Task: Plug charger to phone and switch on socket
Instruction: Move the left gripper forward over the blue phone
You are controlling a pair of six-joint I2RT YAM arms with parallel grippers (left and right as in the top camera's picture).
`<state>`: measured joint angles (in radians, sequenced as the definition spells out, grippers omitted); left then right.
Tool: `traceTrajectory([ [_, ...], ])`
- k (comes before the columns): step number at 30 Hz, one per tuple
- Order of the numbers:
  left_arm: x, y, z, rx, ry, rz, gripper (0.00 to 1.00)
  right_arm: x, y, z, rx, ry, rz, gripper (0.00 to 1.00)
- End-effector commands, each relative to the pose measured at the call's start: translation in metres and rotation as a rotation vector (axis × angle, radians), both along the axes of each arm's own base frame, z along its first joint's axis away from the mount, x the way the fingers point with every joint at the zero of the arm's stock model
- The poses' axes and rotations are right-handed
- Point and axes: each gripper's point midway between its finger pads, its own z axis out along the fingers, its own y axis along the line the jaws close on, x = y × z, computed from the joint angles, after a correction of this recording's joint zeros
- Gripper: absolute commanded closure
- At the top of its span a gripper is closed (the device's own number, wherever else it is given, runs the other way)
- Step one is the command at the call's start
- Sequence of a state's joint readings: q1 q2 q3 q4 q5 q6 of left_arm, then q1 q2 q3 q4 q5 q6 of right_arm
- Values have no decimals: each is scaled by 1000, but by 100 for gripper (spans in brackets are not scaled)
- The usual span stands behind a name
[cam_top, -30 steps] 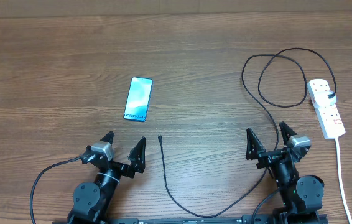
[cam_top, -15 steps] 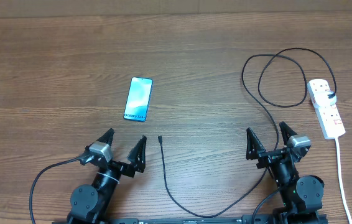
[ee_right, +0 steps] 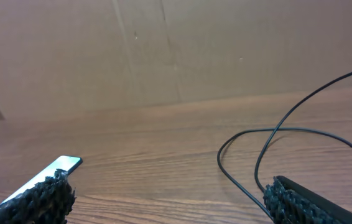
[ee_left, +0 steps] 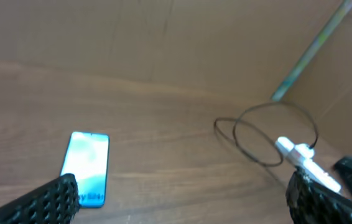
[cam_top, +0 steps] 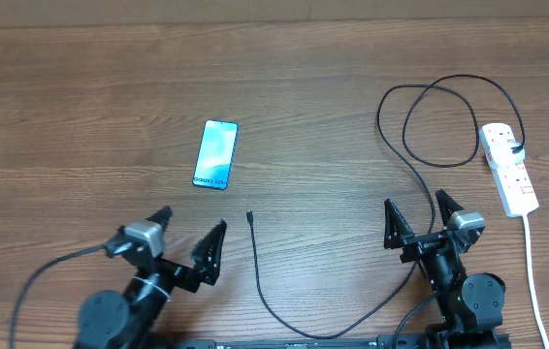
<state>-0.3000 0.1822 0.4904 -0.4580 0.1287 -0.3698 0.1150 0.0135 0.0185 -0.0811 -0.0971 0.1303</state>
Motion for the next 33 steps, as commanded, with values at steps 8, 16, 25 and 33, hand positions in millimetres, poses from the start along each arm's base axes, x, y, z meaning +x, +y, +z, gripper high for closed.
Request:
traceTrajectory([
  [8,34,-5,86,159,326,8,0,0,0,-2,3,-4,-3,0],
  [16,79,-18,109,330,692,-30,0,0,0,-2,3,-4,-3,0],
  [25,135,-39,58,373,912,-58,0,0,0,-2,3,-4,-3,0],
  [33,172,-50,0,408,1035,-62,38,0,0,-2,3,-4,-3,0],
])
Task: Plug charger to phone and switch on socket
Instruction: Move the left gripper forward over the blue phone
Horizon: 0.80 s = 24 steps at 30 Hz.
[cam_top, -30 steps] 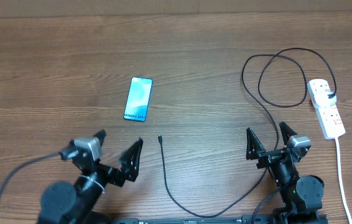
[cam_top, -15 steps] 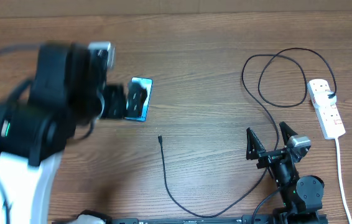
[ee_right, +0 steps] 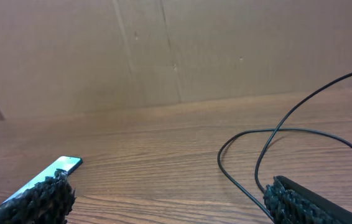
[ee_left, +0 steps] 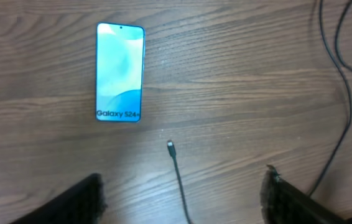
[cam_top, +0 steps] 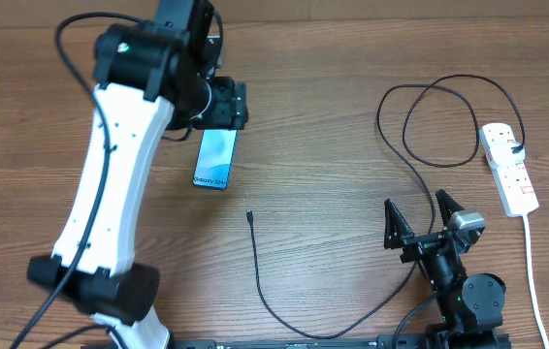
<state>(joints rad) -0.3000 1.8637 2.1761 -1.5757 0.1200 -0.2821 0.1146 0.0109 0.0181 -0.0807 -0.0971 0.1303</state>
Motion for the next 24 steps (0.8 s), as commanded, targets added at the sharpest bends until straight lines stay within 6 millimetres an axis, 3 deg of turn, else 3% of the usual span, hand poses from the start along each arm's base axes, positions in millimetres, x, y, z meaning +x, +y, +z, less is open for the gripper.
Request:
traceTrajectory([
  [1,16,-3,-16,9,17,-11,50,0,0,-2,3,-2,-3,0],
  [5,33,-4,-42,43,52,-4,96,0,0,-2,3,-2,-3,0],
  [14,60,6,-105,169,130,24,96,0,0,-2,3,-2,-3,0],
  [19,72,5,-134,192,157,25,89,0,0,-2,2,-2,-3,0],
  [21,79,7,-144,209,151,29,81,0,0,-2,2,-2,-3,0],
  [24,90,12,-159,254,137,39,58,0,0,-2,2,-2,-3,0],
])
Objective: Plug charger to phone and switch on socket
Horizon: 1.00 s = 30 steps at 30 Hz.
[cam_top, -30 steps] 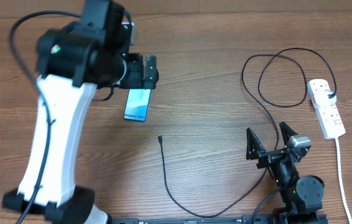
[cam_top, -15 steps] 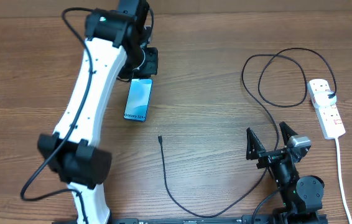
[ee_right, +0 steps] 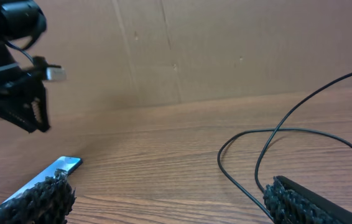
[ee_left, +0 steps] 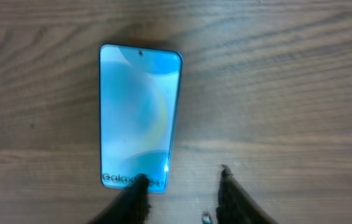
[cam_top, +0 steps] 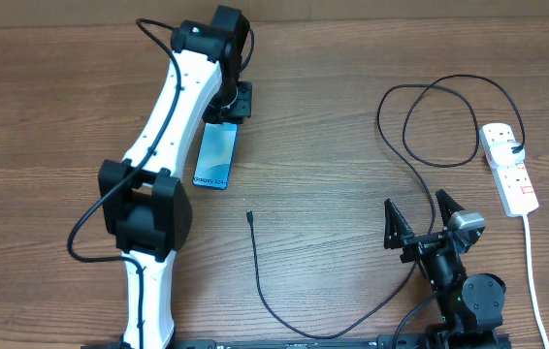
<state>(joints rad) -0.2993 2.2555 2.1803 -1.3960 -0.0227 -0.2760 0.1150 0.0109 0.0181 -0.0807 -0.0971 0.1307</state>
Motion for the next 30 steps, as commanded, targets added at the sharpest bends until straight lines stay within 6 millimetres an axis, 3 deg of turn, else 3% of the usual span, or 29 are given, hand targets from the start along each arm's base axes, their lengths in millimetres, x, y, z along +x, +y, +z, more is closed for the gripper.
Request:
traceTrajectory([
  [1,12,11,-13,65,-15,8,46,0,0,-2,2,-2,-3,0],
  [2,13,11,-19,67,-4,8,27,0,0,-2,2,-2,-3,0],
  [3,12,10,-24,70,9,2,15,0,0,-2,2,-2,-3,0],
  [7,5,12,-48,94,82,-68,0,0,0,-2,2,-2,-3,0],
  [17,-7,17,-98,129,213,-118,0,0,0,-2,2,-2,-3,0],
  [30,-6,45,-102,108,249,-60,0,0,0,-2,2,-2,-3,0],
])
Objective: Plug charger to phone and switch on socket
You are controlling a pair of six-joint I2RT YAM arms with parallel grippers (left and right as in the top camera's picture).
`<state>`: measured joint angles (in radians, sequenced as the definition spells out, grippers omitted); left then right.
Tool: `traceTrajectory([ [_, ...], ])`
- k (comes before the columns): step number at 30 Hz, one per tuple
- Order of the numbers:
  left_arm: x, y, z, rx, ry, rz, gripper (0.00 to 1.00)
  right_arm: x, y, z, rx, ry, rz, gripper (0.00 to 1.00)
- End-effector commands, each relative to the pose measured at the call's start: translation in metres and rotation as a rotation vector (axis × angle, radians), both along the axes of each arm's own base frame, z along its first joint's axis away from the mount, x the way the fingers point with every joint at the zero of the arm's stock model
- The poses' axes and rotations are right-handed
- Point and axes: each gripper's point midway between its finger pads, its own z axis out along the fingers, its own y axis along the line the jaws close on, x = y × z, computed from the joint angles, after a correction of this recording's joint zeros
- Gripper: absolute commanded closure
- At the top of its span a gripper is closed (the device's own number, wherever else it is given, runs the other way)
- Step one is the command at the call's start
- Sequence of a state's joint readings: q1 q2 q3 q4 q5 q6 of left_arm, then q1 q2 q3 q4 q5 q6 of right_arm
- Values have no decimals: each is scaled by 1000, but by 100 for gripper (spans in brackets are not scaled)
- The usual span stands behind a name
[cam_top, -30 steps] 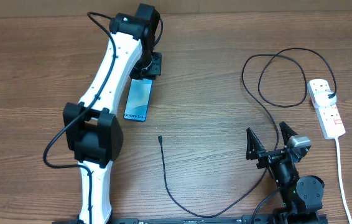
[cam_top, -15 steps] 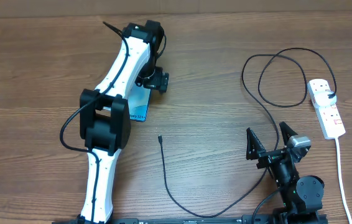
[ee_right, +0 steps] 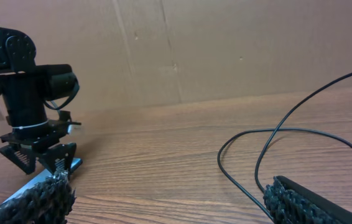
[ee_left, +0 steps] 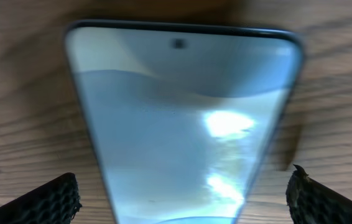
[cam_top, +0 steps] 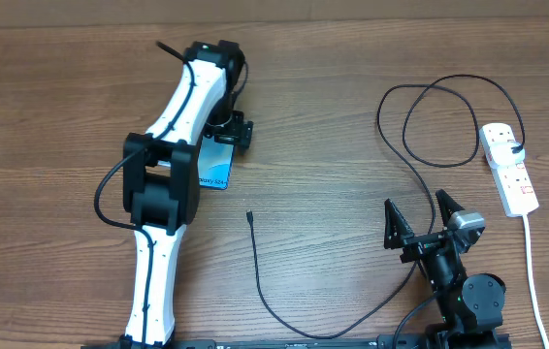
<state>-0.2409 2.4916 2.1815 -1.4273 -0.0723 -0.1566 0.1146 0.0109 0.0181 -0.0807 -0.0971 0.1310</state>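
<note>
The blue-screened phone [cam_top: 218,173] lies flat on the table, and its screen [ee_left: 182,124] fills the left wrist view. My left gripper [cam_top: 227,138] hangs low over the phone's far end. It is open, with the black fingertips [ee_left: 48,200] apart from both long edges [ee_left: 182,202]. The black charger cable's free plug [cam_top: 250,215] lies on the wood just right of the phone. The cable loops [cam_top: 430,116] back to the white socket strip [cam_top: 507,170] at the right. My right gripper [cam_top: 428,219] rests open near the front edge [ee_right: 163,202], holding nothing.
The cable [cam_top: 279,315] curves along the front of the table between the two arm bases. The white lead of the strip [cam_top: 534,281] runs toward the front right edge. A brown cardboard wall [ee_right: 182,50] closes off the back.
My left gripper has dropped closer to the phone, which now fills its view, and the jaws have spread wide on either side. The phone, the cable and the right arm are unchanged.
Both arms first rested open at the front of the table. Then the left arm was stretched out high behind the phone, and later lower over its far end with the jaws narrow. Now it sits just above the screen, open. The right arm never moved.
</note>
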Motion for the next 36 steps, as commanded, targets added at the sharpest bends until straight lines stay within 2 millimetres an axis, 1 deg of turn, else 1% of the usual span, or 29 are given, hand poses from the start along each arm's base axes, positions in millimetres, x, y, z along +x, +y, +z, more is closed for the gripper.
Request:
traceTrajectory([
  [1,3,6,-2,-20,3,10,0,0,0,-2,2,-2,-3,0],
  [6,1,8,-8,-21,14,15,0,0,0,-2,2,-2,-3,0],
  [11,-7,7,-21,-26,38,14,0,0,0,-2,2,-2,-3,0],
  [15,-12,5,-23,-38,57,17,1,0,0,-2,2,-2,-3,0],
  [18,-14,3,-23,-47,66,20,5,0,0,-2,2,-2,-3,0],
  [20,-18,-2,-22,-79,86,28,7,0,0,-2,2,-2,-3,0],
  [22,-24,-7,-21,-110,113,37,14,0,0,-2,2,-2,-3,0],
  [24,-29,-9,-19,-118,134,59,23,0,0,-2,2,-2,-3,0],
  [25,-30,-9,-19,-117,139,70,25,0,0,-2,2,-2,-3,0],
  [30,-34,-8,-18,-99,154,128,23,0,0,-2,2,-2,-3,0],
  [36,-37,-8,-17,-89,162,158,22,0,0,-2,2,-2,-3,0],
])
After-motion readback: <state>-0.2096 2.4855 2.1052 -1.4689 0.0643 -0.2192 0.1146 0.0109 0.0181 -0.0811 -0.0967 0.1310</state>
